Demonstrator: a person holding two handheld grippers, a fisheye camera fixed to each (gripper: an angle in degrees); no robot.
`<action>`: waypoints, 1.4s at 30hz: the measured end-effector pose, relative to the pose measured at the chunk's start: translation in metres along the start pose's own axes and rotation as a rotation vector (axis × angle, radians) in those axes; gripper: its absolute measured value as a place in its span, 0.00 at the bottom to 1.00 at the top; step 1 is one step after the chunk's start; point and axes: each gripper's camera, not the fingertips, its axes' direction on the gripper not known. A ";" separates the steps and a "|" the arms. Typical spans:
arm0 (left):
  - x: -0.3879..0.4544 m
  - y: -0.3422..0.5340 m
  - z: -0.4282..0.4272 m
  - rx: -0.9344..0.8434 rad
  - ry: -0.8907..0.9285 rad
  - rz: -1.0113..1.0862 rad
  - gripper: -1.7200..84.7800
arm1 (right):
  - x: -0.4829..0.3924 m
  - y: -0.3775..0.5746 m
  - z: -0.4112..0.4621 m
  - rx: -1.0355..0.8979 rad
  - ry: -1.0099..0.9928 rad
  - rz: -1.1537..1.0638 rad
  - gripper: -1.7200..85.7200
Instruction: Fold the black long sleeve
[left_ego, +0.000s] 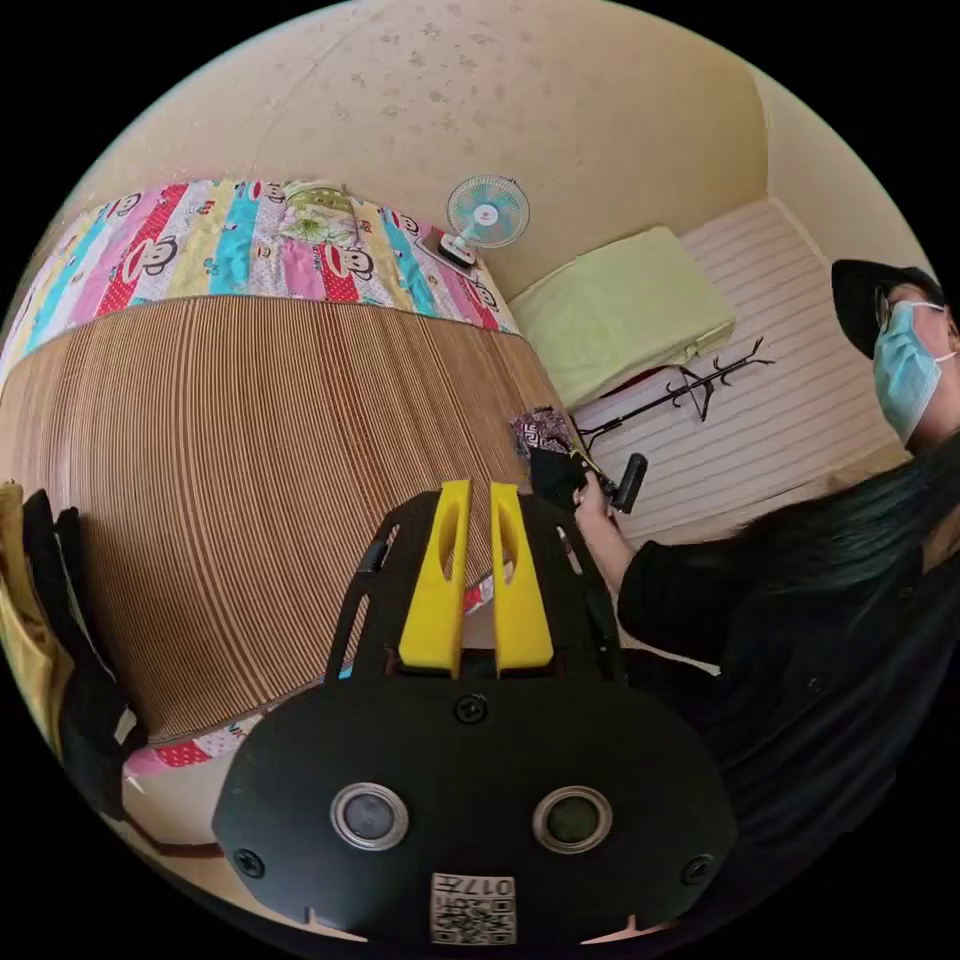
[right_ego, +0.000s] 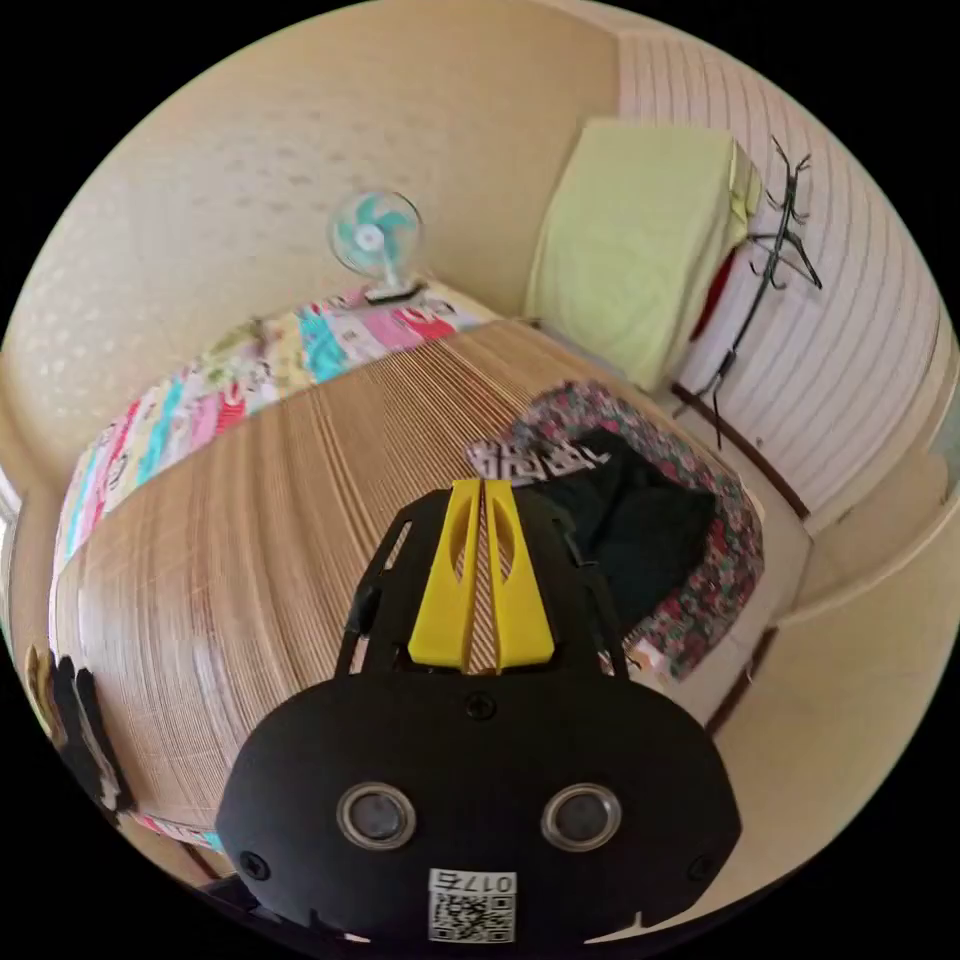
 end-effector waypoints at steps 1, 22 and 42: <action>0.007 0.001 0.011 0.004 0.013 0.002 0.08 | 0.032 -0.005 0.009 0.027 -0.028 0.023 0.08; 0.131 0.032 0.105 0.264 0.285 0.162 0.06 | 0.128 0.075 -0.307 0.647 -1.665 -0.601 0.04; 0.261 0.162 0.012 0.375 0.287 0.614 0.15 | -0.094 0.264 -0.484 0.132 -3.432 -0.446 0.04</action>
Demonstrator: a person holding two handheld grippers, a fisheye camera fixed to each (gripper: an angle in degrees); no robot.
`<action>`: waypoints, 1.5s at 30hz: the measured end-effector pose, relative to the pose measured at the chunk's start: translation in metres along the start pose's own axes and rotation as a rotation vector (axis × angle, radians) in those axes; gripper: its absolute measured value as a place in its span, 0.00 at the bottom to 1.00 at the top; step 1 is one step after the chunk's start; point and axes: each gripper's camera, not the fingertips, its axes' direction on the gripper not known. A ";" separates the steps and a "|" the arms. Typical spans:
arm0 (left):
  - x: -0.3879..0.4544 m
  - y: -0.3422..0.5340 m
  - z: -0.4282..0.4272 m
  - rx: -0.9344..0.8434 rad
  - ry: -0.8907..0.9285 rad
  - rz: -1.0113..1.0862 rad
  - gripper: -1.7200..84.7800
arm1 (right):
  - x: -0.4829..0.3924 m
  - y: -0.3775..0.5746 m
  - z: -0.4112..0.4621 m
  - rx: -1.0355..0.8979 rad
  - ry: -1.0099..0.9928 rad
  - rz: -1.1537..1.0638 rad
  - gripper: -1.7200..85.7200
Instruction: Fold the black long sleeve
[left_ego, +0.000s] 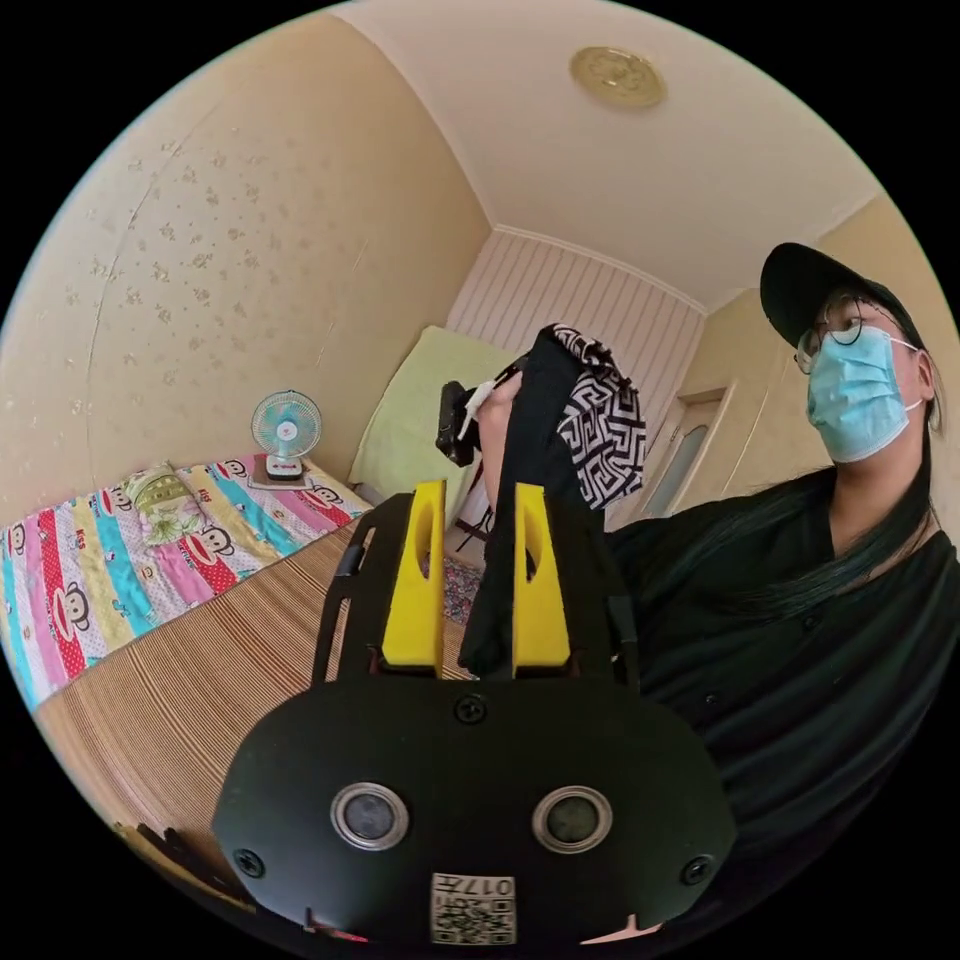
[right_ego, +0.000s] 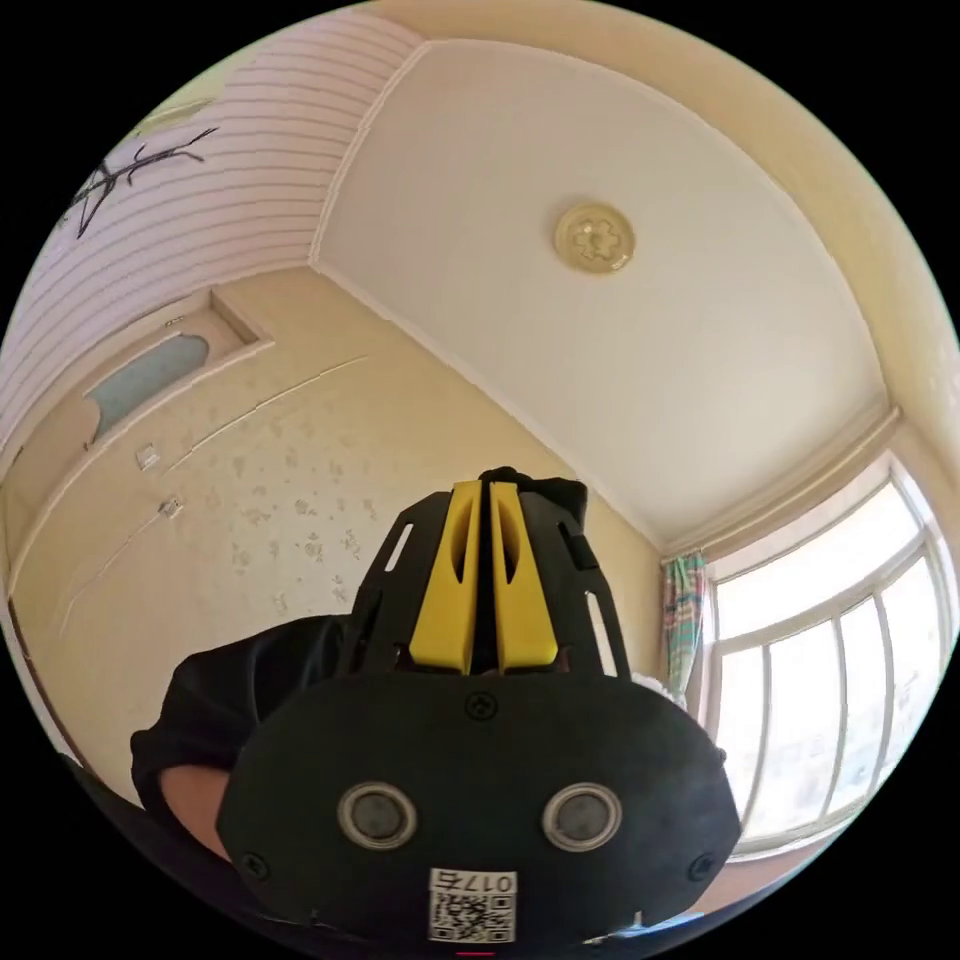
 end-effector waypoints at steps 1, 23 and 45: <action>0.009 -0.005 0.008 -0.026 0.009 0.012 0.17 | 0.012 0.016 0.014 -0.024 -0.001 0.045 0.04; 0.127 -0.019 0.007 0.138 0.298 0.199 0.01 | -0.030 0.101 0.103 -0.532 1.301 0.353 0.10; 0.196 -0.120 -0.076 0.184 0.081 0.297 0.01 | -0.088 0.305 -0.081 -0.152 1.481 0.452 0.14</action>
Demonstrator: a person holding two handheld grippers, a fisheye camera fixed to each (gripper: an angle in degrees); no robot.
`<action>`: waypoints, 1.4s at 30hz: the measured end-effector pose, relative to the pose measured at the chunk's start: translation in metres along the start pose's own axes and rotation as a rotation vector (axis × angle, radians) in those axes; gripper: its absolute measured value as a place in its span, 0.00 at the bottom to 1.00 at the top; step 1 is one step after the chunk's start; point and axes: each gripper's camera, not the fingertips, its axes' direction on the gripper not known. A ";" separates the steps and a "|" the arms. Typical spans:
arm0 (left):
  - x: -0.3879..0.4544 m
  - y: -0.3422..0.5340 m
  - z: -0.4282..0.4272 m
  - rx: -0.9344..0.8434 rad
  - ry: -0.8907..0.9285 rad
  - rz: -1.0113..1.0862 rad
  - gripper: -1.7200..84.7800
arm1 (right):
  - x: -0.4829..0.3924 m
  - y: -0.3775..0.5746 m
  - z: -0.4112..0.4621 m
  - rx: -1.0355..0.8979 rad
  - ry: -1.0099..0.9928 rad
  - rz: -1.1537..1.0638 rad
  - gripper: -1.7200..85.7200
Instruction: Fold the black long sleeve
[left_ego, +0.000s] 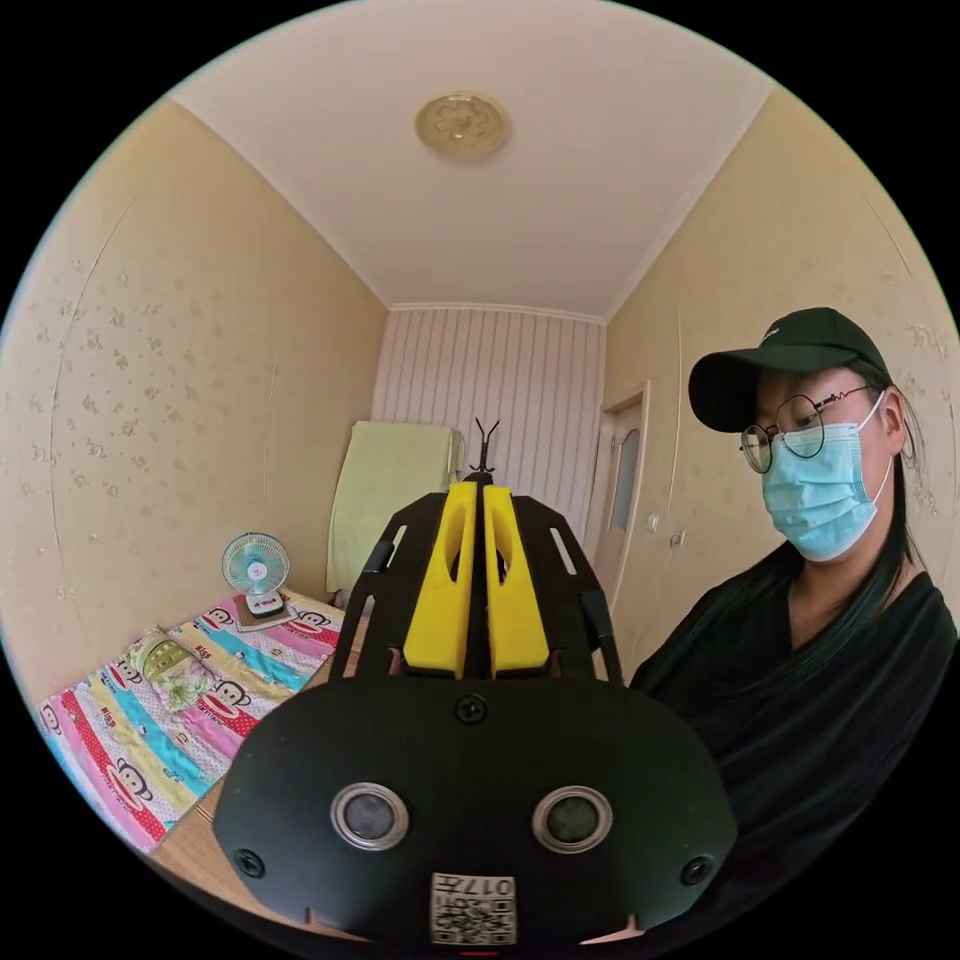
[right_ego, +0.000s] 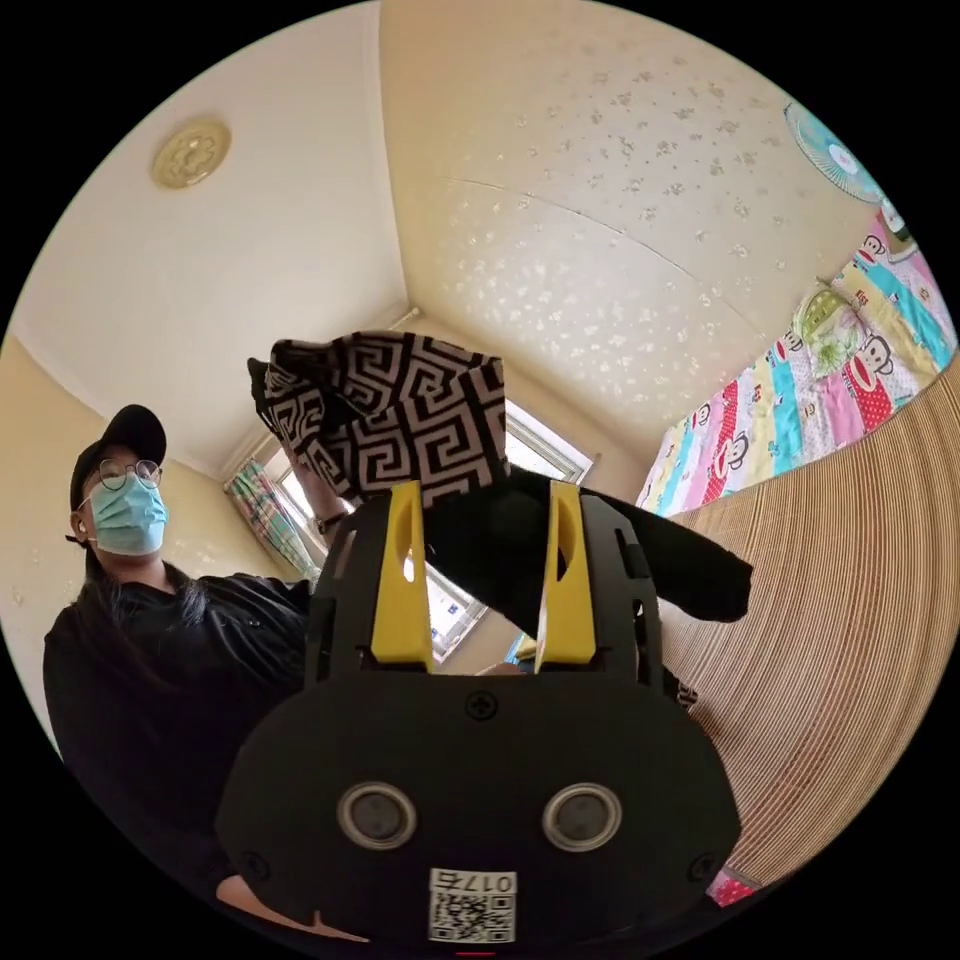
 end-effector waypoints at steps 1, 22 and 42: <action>-0.003 -0.004 -0.010 0.000 -0.020 -0.004 0.01 | -0.005 -0.023 0.005 -0.081 -0.042 -0.040 0.06; -0.084 -0.011 -0.179 -0.083 -0.184 -0.275 0.01 | -0.253 -0.180 -0.151 0.245 0.435 -0.642 0.03; -0.702 0.297 -0.125 -0.451 -0.512 -1.253 0.07 | 0.372 -0.460 -0.080 -0.422 1.206 0.037 0.04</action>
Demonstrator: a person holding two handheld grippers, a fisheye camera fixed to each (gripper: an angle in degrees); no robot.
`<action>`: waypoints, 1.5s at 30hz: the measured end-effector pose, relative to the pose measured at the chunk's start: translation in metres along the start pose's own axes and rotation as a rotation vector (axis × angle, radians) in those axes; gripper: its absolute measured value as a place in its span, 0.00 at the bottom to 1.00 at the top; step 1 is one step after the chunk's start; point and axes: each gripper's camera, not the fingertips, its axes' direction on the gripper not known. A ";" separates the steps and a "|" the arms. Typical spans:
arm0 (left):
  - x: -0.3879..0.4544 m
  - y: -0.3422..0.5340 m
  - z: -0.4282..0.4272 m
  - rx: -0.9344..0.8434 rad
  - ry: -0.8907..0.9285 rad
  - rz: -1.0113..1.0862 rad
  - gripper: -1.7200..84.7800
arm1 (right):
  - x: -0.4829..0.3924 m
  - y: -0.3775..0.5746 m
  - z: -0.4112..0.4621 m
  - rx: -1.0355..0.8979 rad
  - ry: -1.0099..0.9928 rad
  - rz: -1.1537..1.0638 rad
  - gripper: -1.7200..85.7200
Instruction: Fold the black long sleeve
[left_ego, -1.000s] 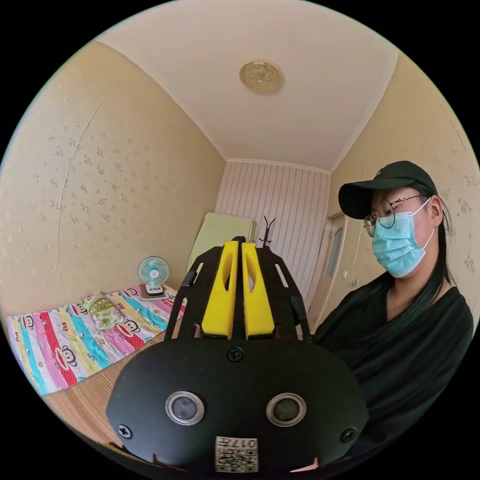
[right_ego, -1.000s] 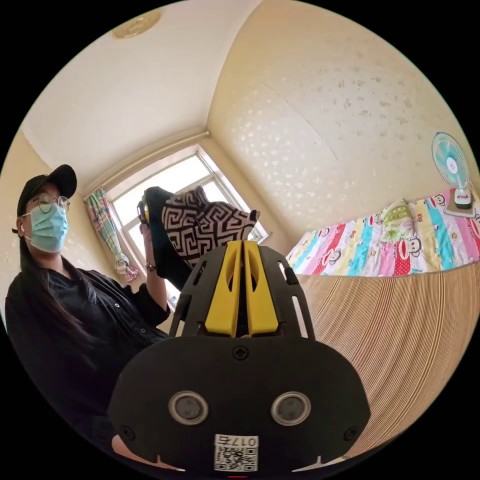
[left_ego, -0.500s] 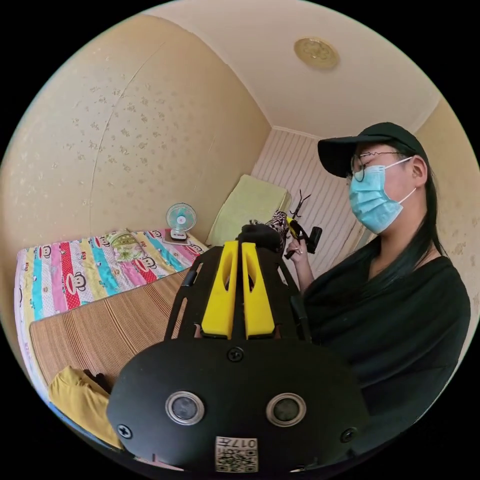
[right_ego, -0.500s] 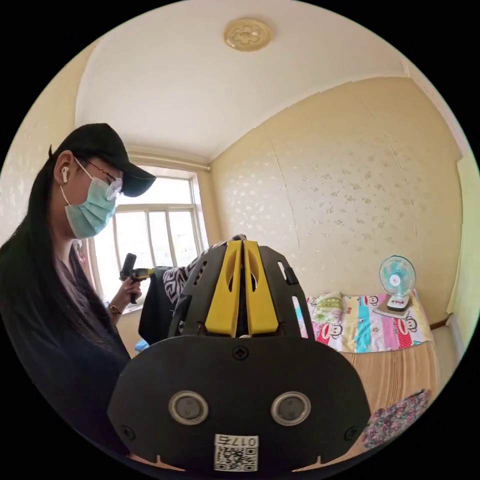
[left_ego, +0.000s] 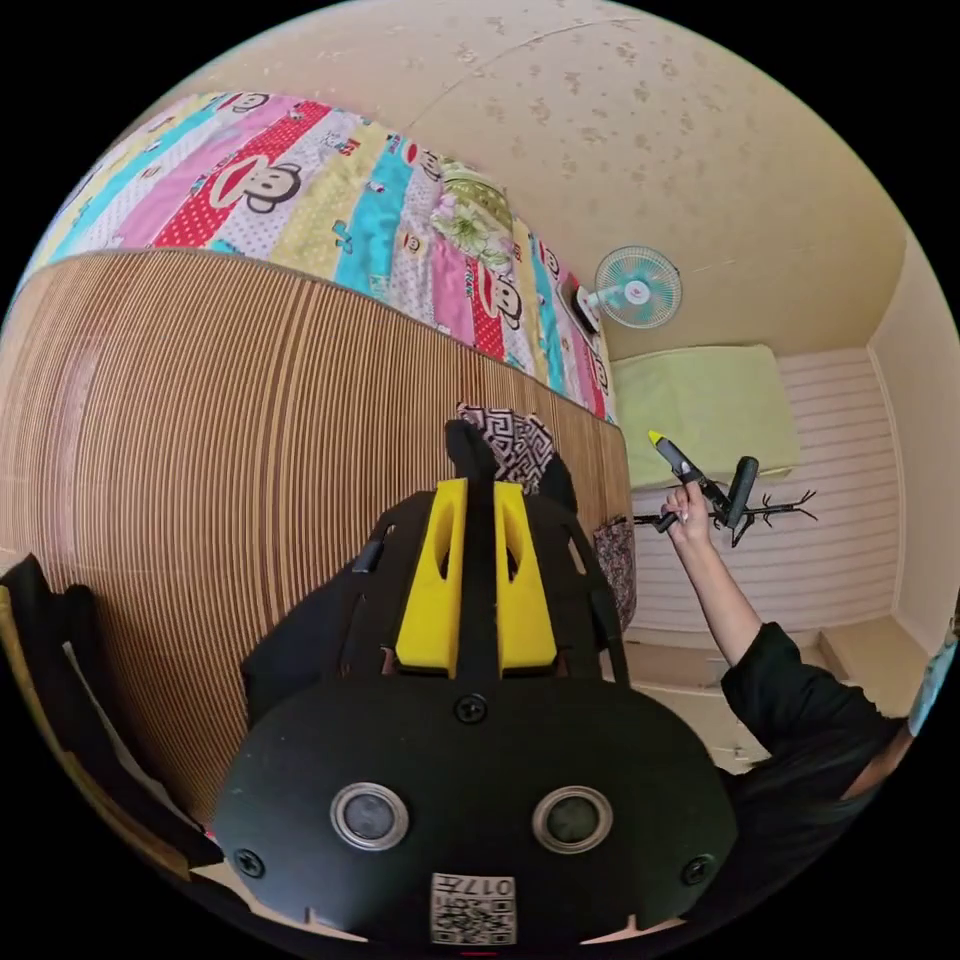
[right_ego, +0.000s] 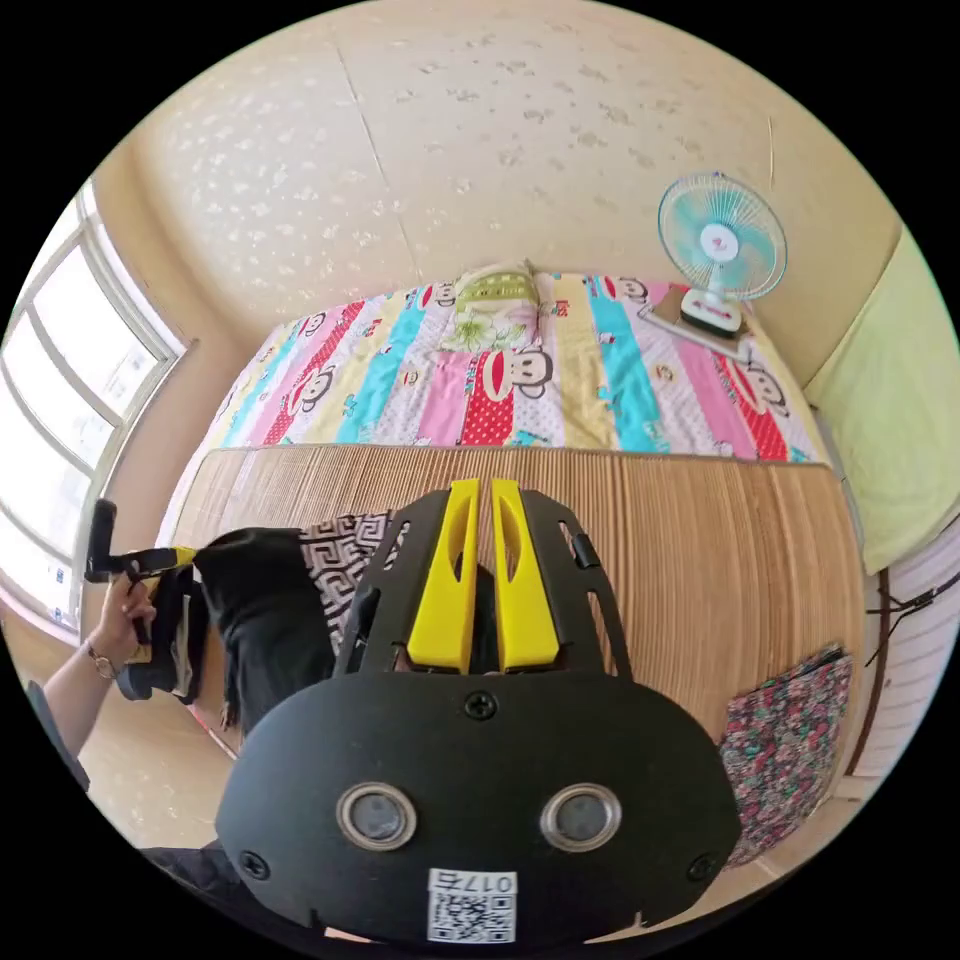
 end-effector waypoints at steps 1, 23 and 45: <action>-0.012 0.009 0.008 0.021 -0.006 -0.014 0.07 | 0.001 0.014 0.013 -0.022 -0.035 -0.031 0.04; -0.081 0.213 -0.064 -0.381 -0.179 -0.291 0.01 | 0.313 0.295 -0.102 0.187 -0.544 1.530 0.14; -0.084 0.190 -0.243 -0.309 -0.157 -0.392 0.01 | 0.483 0.235 -0.173 0.375 -0.430 1.545 0.14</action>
